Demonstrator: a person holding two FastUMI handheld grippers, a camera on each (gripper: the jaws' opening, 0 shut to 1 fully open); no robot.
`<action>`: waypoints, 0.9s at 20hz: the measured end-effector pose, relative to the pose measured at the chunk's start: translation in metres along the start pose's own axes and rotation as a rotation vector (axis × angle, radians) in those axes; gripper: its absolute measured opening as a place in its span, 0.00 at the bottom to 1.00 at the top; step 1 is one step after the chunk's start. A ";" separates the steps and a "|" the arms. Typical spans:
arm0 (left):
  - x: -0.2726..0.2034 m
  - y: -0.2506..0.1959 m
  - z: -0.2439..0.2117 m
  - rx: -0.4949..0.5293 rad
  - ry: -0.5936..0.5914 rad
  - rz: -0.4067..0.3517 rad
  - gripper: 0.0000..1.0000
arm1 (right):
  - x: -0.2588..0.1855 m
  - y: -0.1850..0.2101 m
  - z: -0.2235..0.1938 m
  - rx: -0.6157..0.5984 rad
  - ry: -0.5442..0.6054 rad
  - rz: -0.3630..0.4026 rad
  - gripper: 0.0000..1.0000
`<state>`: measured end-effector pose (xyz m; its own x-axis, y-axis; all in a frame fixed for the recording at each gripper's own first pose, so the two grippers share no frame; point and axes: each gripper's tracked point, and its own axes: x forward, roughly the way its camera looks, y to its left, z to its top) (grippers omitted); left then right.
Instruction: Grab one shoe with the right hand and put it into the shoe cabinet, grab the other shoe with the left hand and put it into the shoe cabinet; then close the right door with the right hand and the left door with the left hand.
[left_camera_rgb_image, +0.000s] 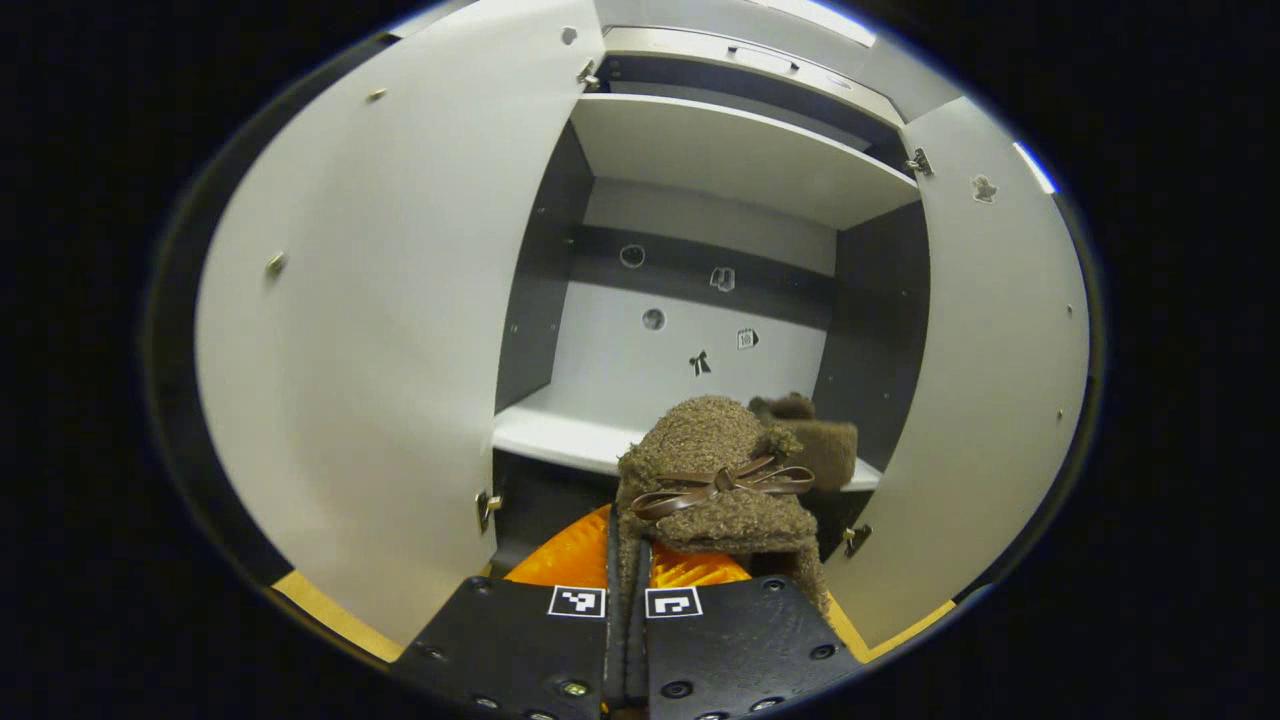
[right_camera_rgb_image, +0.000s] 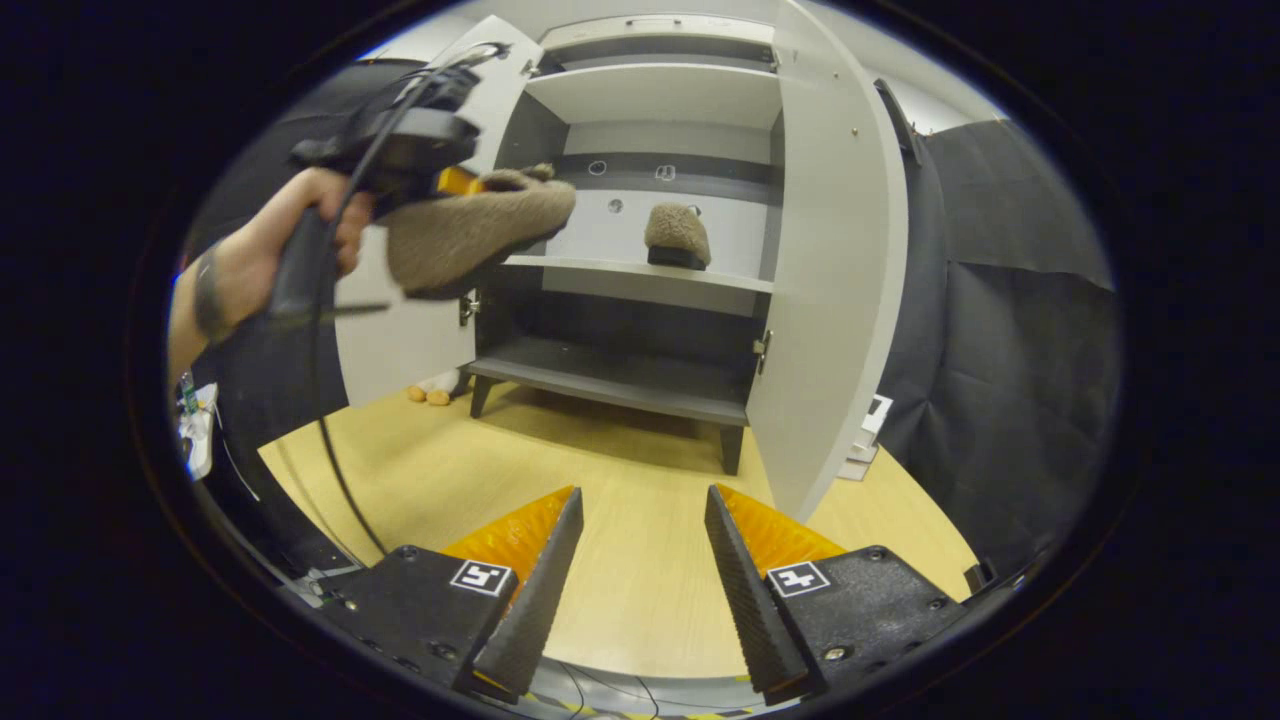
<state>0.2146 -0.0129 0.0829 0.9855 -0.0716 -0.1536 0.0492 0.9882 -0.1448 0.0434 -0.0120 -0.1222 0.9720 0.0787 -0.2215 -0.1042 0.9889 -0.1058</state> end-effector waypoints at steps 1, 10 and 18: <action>0.023 -0.006 0.013 -0.009 0.019 -0.014 0.00 | -0.001 0.000 0.001 0.002 -0.008 -0.004 0.79; 0.174 -0.024 0.015 -0.065 0.234 0.030 0.00 | -0.001 -0.003 0.004 0.047 -0.017 -0.043 0.79; 0.211 -0.009 -0.032 -0.070 0.419 0.133 0.01 | 0.002 -0.021 -0.003 0.079 -0.004 -0.087 0.79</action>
<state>0.4166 -0.0414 0.0202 0.8310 -0.0070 -0.5562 -0.0992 0.9820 -0.1605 0.0473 -0.0327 -0.1231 0.9775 -0.0073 -0.2109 -0.0029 0.9989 -0.0478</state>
